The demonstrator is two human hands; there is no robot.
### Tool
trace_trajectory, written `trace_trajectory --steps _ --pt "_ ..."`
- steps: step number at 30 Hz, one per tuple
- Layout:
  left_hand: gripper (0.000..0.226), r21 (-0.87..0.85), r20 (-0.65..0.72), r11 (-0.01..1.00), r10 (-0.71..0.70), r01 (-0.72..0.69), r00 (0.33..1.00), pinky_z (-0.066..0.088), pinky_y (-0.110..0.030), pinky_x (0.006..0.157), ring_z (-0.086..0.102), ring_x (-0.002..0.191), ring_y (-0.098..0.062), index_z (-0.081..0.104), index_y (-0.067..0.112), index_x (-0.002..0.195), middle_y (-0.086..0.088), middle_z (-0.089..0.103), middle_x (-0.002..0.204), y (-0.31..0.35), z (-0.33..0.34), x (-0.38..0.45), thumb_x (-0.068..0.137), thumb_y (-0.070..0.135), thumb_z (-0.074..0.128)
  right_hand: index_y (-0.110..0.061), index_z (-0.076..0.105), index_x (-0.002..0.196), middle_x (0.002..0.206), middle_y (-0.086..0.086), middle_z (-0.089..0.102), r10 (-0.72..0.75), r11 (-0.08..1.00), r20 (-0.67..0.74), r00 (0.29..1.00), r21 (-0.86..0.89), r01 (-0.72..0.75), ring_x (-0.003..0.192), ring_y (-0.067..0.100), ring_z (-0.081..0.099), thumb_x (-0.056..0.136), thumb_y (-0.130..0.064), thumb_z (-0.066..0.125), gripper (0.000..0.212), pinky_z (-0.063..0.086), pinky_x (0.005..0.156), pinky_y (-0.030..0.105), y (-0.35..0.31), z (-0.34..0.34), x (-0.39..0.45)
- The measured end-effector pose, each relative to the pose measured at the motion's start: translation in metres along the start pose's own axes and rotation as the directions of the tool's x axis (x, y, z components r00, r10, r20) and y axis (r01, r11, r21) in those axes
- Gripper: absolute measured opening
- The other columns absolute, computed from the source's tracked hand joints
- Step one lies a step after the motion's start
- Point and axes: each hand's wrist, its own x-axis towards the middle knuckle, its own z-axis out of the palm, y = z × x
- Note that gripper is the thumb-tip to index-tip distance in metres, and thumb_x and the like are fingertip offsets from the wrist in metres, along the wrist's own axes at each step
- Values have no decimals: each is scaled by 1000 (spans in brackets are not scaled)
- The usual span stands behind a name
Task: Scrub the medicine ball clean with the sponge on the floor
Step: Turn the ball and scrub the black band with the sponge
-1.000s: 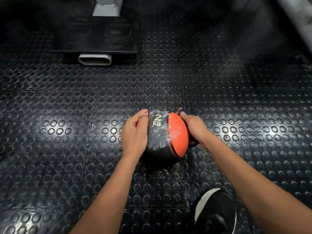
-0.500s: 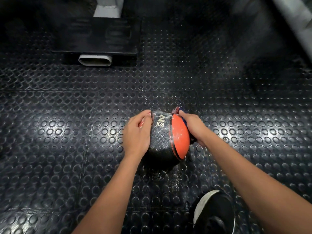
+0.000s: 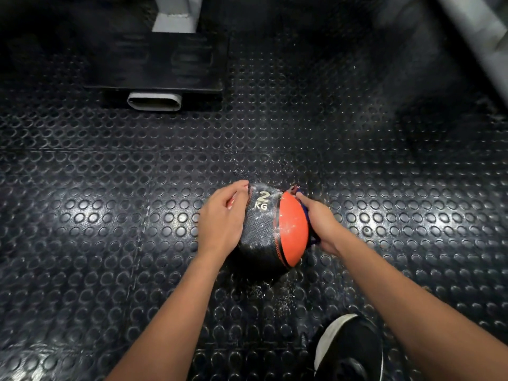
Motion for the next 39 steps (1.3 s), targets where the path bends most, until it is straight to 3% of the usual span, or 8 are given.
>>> trace_trajectory --steps 3,6,8,10,15,21,26,39 --pt "33 62 84 995 77 -82 994 34 -8 92 55 114 8 72 39 129 23 65 130 4 -4 5 108 50 49 -22 81 93 94 5 76 -67 994 -84 994 79 73 89 31 71 107 -42 47 43 56 86 43 -3 3 1" --pt "26 59 -268 998 14 2 963 48 -32 95 61 107 -8 71 36 107 13 68 114 6 -1 -4 108 45 47 -24 79 100 104 -1 79 -191 976 -200 961 66 208 104 25 71 105 -46 47 39 52 97 41 -3 18 -12" --pt "26 -148 -539 947 -318 283 780 43 -38 95 60 114 -25 71 23 110 0 67 119 11 5 -22 108 32 47 -25 76 96 99 -3 75 -220 972 -287 932 22 236 95 21 67 107 -46 44 40 49 89 41 8 24 -20" --pt "41 -368 -520 824 -566 430 640 41 -42 103 56 123 -33 69 13 125 -10 64 133 16 20 -43 105 38 42 -23 74 99 108 2 74 -149 974 -356 922 106 198 102 23 67 106 -47 44 39 50 95 47 20 27 -21" --pt "77 -345 -483 874 -478 342 733 38 -51 114 55 130 -27 68 22 132 -2 65 139 28 42 -49 95 67 17 -21 68 128 131 9 67 -37 965 -449 893 217 149 123 30 61 100 -61 37 58 44 112 54 31 40 -33" --pt "43 -96 -257 932 -363 350 896 31 -33 85 50 87 -14 61 33 89 18 54 84 35 19 -10 108 60 33 -26 68 132 125 -3 68 -98 961 -395 914 200 190 119 18 60 109 -52 38 46 44 106 38 30 34 -39" --pt "58 45 -192 920 -375 390 907 42 -41 95 58 117 -26 68 31 131 0 67 131 24 15 1 97 67 37 -48 74 112 121 -2 76 60 957 -210 976 290 4 117 25 69 91 -71 35 50 51 109 53 33 36 -13" --pt "52 -441 6 806 -437 394 900 56 -57 100 72 112 -25 75 38 113 1 77 117 -5 17 13 87 75 48 -36 56 142 137 -12 62 -291 948 -341 894 26 319 129 14 55 108 -58 29 49 42 113 42 6 41 -29"
